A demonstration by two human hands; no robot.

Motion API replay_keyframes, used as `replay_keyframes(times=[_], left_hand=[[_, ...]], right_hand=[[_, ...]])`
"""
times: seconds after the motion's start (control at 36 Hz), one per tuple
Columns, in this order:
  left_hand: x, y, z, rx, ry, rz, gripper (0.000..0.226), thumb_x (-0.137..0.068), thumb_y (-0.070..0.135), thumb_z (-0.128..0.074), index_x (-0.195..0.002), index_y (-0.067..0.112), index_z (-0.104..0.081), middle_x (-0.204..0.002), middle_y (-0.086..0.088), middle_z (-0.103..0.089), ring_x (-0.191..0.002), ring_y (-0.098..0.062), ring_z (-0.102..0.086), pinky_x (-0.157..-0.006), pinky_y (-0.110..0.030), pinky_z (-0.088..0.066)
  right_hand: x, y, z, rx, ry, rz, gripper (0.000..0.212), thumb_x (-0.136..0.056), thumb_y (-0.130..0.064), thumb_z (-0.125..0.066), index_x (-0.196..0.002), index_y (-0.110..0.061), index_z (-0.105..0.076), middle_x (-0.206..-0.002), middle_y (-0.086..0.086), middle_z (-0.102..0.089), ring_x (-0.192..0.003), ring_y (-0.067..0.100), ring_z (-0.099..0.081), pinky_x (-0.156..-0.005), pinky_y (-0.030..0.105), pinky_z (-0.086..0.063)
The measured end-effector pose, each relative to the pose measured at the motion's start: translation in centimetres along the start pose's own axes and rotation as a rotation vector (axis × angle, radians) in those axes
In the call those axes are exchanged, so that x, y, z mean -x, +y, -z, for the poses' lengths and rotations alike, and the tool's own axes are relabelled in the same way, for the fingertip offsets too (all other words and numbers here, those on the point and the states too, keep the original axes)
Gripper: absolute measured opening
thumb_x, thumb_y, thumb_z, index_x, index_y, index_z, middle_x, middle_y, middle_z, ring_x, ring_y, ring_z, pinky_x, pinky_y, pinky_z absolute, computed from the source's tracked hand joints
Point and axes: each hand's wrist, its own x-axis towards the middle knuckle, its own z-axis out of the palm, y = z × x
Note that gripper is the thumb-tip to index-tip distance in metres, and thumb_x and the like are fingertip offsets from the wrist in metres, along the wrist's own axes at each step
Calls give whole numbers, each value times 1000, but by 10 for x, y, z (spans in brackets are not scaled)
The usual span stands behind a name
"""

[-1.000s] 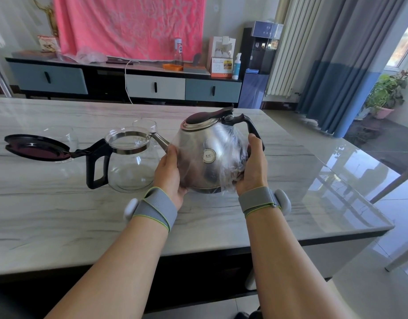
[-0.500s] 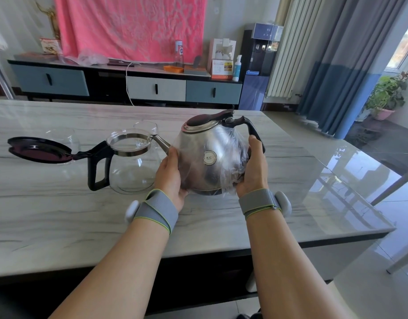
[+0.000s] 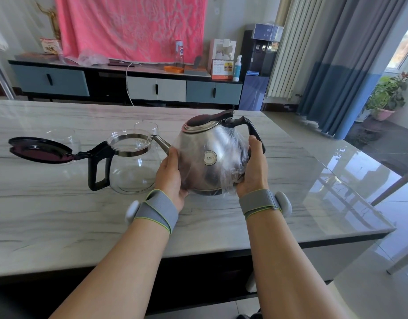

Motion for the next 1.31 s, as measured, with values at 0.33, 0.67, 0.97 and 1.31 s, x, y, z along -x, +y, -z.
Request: replay_keyframes(times=[0.33, 0.67, 0.97, 1.31], left_hand=[[-2, -1, 1, 1, 11, -4, 44, -97, 59, -53, -129, 29, -62, -121, 5, -71, -109, -21, -68, -91, -53, -56], [3, 1, 0, 2, 5, 0, 42, -98, 57, -51, -129, 30, -61, -120, 5, -69, -108, -21, -66, -89, -48, -56], [5, 1, -1, -11, 14, -5, 42, -99, 57, -50, -127, 29, -62, -119, 4, -71, -101, -17, -68, -81, -43, -58], [7, 2, -1, -13, 15, -7, 42, -99, 58, -49, -125, 29, -64, -116, 4, -73, -102, -18, -70, -85, -48, -58]], right_hand=[[1, 0, -1, 32, 34, 37, 83, -62, -64, -80, -133, -22, -70, -132, 4, -73, -123, 29, -69, -109, 57, -54], [3, -1, -1, 38, 34, 39, 77, -63, -63, -79, -129, -24, -72, -129, 5, -75, -121, 30, -71, -107, 58, -55], [2, 0, -1, 35, 20, 69, 73, -65, -61, -79, -122, -16, -72, -127, 6, -75, -118, 29, -71, -107, 60, -54], [2, 0, -2, 27, 10, 82, 74, -68, -60, -78, -130, -20, -72, -132, 9, -73, -124, 33, -69, -108, 60, -53]])
